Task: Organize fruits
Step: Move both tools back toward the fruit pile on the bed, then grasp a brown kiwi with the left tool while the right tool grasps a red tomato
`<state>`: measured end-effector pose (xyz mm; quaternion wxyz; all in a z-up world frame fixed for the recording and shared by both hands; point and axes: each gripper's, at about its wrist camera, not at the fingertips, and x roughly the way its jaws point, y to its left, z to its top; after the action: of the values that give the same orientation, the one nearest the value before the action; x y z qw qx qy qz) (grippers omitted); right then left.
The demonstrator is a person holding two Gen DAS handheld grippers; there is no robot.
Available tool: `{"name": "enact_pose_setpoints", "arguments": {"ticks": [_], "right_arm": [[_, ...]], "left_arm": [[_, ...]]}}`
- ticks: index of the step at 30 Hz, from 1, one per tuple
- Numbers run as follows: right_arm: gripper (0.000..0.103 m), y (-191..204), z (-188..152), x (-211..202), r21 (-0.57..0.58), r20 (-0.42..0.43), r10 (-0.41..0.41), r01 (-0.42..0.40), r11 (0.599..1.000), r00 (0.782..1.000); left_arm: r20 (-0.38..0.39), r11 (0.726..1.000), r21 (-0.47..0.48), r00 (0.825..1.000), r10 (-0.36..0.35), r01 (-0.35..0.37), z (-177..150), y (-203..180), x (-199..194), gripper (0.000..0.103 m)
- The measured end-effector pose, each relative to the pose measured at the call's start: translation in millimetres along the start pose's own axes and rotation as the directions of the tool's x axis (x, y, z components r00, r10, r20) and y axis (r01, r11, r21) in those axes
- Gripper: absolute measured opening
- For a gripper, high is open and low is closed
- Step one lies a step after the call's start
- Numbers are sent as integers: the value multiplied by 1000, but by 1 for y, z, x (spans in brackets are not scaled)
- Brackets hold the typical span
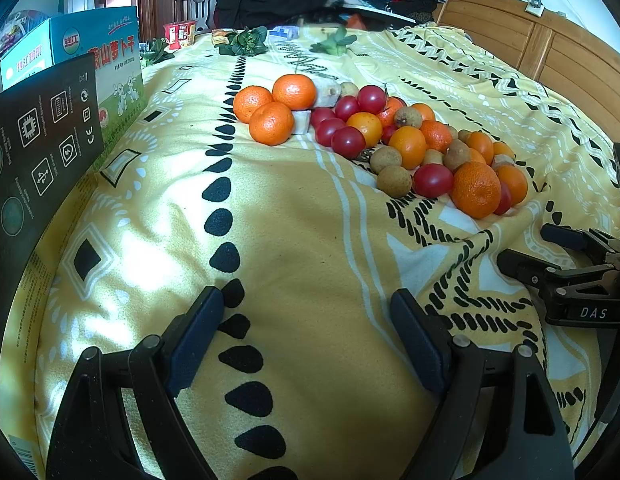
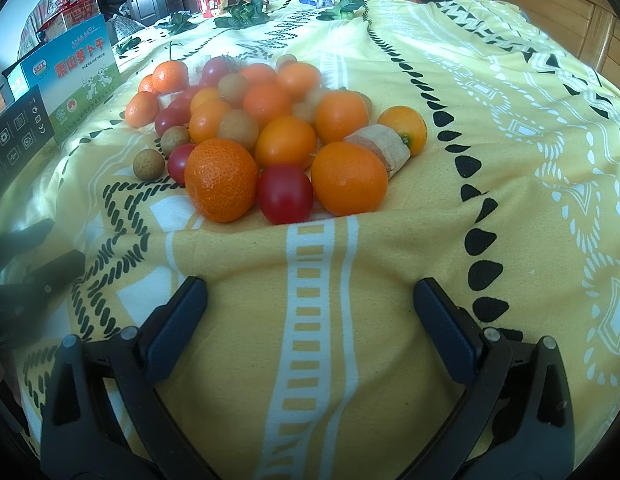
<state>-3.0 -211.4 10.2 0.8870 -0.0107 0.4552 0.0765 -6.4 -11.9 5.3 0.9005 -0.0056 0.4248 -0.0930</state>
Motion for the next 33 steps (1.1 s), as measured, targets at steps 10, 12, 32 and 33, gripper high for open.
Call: {"name": "enact_pose_setpoints", "arguments": {"ticks": [10, 12, 32, 33], "right_arm": [[103, 0, 0, 0, 0, 0, 0, 0, 1000, 1000], [103, 0, 0, 0, 0, 0, 0, 0, 1000, 1000], [103, 0, 0, 0, 0, 1, 0, 0, 1000, 1000], [103, 0, 0, 0, 0, 1, -1, 1, 1000, 1000]], "left_arm": [[1, 1000, -1, 1000, -1, 1, 0, 0, 0, 87], [1, 1000, 0, 1000, 0, 0, 0, 0, 0, 87], [21, 977, 17, 977, -213, 213, 73, -21, -11, 41], [-11, 975, 29, 975, -221, 221, 77, -24, 3, 36]]}}
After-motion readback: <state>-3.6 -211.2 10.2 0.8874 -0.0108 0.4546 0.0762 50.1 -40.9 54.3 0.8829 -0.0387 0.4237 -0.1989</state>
